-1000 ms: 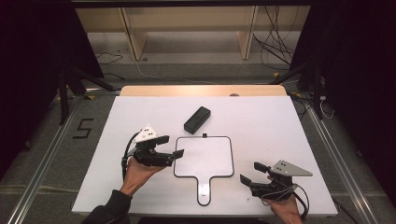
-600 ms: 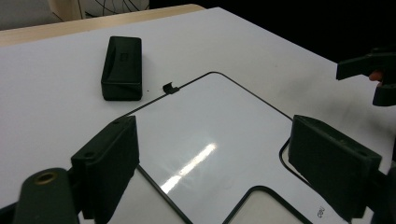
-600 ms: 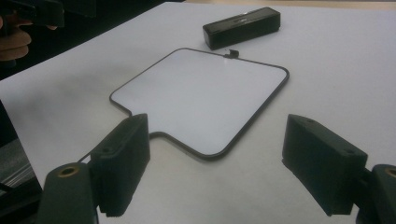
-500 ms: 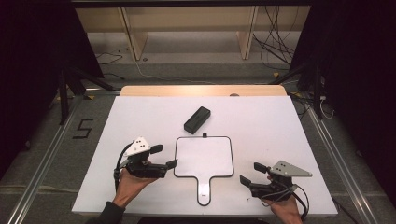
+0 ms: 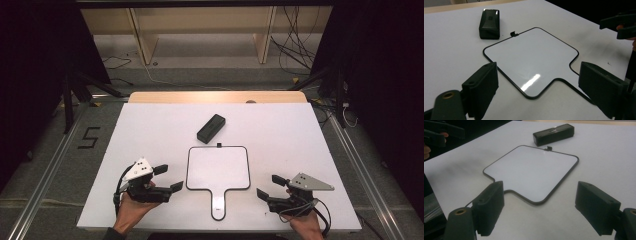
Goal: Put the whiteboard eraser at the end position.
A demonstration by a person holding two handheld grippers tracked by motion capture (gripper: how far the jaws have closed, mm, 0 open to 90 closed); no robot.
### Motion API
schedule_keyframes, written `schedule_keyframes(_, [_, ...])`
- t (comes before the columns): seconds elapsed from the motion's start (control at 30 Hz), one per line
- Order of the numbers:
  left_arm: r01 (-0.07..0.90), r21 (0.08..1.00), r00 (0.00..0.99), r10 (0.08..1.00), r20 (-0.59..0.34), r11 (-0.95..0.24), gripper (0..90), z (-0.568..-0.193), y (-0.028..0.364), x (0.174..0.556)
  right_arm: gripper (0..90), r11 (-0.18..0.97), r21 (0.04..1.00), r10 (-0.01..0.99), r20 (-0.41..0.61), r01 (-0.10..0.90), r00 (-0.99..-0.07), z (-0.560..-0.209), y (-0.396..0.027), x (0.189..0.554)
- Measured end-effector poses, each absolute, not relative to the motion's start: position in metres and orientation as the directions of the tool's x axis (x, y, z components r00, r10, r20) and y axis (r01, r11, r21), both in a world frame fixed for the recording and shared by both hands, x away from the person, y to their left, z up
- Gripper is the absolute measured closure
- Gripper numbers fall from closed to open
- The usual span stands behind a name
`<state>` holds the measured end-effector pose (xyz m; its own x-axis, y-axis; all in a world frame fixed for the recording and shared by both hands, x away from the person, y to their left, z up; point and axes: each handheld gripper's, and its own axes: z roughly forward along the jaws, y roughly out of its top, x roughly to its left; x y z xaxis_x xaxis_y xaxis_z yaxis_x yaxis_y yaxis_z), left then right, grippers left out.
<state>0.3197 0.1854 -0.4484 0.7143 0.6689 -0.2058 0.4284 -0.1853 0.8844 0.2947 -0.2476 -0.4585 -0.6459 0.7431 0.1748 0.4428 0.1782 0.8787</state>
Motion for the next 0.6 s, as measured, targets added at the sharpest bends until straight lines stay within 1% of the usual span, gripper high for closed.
schedule_keyframes(0.23, [0.439, 0.88, 0.702, 0.68, -0.21, -0.182, 15.5, -0.4528, 0.1859, 0.3164, 24.0, 0.181, 0.878, 0.744, 0.173, 0.444, -0.645, -0.4591, -0.2464, 0.294])
schedule_keyframes(0.33, [0.429, 0.889, 0.702, 0.679, -0.214, -0.163, 15.6, -0.4503, 0.1872, 0.3156, 24.0, 0.181, 0.877, 0.744, 0.173, 0.444, -0.645, -0.4592, -0.246, 0.2939])
schedule_keyframes(0.6, [0.423, 0.892, 0.697, 0.686, -0.209, -0.159, 15.6, -0.449, 0.1892, 0.3179, 24.0, 0.179, 0.878, 0.744, 0.175, 0.444, -0.645, -0.4598, -0.2468, 0.2948])
